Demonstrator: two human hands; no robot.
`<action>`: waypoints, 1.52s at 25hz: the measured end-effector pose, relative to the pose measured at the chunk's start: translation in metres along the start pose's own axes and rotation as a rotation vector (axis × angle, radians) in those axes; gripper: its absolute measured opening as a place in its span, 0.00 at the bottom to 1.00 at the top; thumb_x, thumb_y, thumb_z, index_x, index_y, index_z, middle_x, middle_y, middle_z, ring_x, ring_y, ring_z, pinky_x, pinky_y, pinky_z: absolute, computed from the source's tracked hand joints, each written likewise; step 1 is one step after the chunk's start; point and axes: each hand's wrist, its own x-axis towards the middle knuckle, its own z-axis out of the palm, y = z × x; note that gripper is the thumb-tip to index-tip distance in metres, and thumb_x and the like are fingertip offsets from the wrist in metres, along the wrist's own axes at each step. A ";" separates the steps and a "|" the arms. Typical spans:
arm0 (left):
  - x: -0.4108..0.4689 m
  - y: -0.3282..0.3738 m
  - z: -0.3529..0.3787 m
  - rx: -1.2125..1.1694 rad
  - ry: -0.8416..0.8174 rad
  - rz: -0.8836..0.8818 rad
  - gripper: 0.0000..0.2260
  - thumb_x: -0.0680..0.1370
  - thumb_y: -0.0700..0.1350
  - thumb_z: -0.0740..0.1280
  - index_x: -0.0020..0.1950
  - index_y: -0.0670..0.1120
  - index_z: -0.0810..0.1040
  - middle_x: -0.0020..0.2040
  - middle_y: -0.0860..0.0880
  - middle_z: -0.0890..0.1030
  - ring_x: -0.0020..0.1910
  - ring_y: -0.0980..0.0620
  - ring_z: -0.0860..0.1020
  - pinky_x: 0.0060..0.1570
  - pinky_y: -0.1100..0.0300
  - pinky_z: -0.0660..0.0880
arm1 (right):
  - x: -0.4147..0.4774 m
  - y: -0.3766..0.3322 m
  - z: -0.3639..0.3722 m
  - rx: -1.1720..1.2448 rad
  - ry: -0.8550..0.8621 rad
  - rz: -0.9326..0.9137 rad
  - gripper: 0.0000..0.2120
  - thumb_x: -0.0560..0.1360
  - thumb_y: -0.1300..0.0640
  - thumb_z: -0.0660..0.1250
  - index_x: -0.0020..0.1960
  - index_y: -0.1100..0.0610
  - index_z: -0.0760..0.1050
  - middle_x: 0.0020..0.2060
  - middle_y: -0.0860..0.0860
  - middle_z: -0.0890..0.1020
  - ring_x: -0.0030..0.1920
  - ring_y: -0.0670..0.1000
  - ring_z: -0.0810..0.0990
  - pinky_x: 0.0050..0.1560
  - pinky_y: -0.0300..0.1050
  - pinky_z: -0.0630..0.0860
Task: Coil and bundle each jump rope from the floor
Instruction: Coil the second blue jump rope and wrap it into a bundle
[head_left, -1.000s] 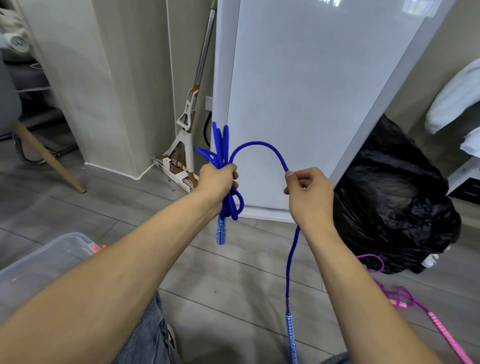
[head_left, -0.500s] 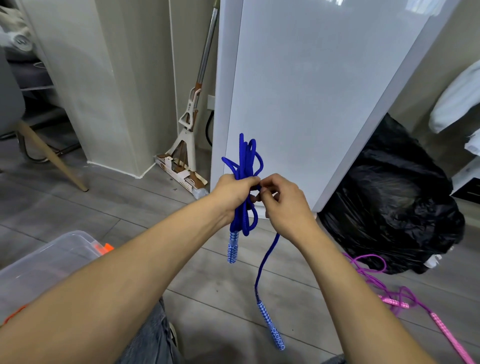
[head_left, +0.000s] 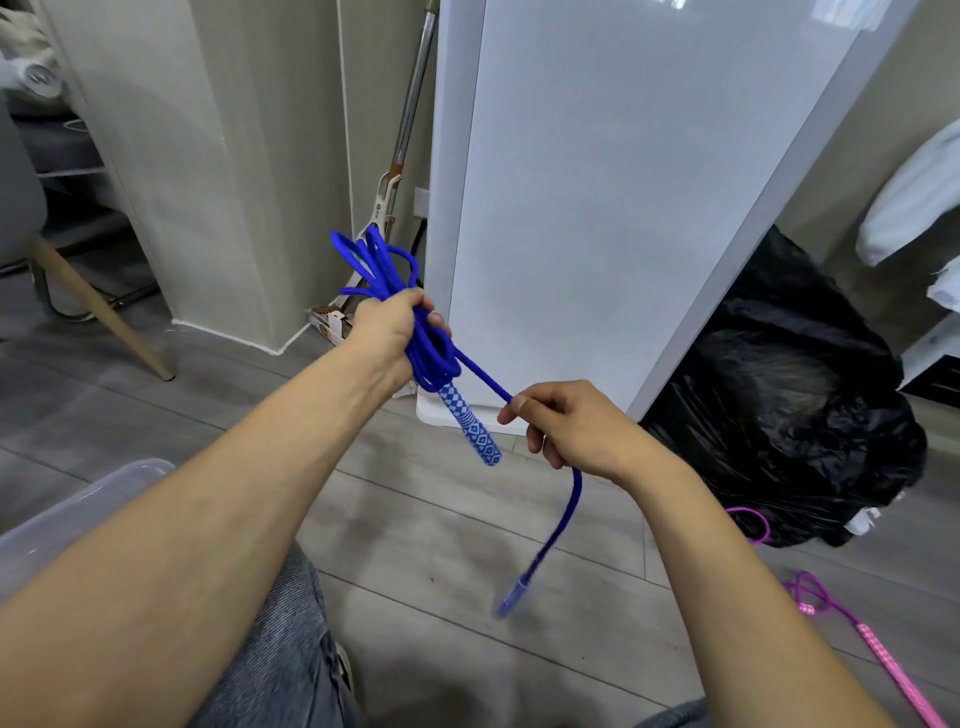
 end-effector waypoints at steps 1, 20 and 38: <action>0.000 0.000 -0.001 0.050 -0.003 0.020 0.11 0.81 0.35 0.59 0.38 0.41 0.69 0.31 0.46 0.69 0.21 0.54 0.69 0.25 0.63 0.71 | -0.001 0.001 -0.003 -0.001 -0.025 0.005 0.14 0.83 0.51 0.60 0.49 0.51 0.84 0.31 0.49 0.79 0.27 0.48 0.73 0.34 0.39 0.71; -0.016 -0.013 -0.011 2.027 -0.510 0.115 0.13 0.81 0.41 0.63 0.65 0.42 0.67 0.54 0.44 0.77 0.52 0.44 0.78 0.50 0.51 0.78 | -0.014 0.007 -0.036 -0.301 0.524 -0.314 0.03 0.78 0.50 0.68 0.49 0.45 0.82 0.40 0.44 0.78 0.41 0.43 0.74 0.41 0.38 0.69; -0.068 -0.021 0.023 0.759 -0.592 0.172 0.07 0.80 0.39 0.55 0.50 0.42 0.72 0.34 0.47 0.69 0.31 0.52 0.63 0.34 0.57 0.63 | 0.006 0.021 -0.023 0.481 0.333 -0.041 0.06 0.77 0.55 0.71 0.48 0.54 0.87 0.29 0.50 0.73 0.27 0.47 0.62 0.28 0.39 0.58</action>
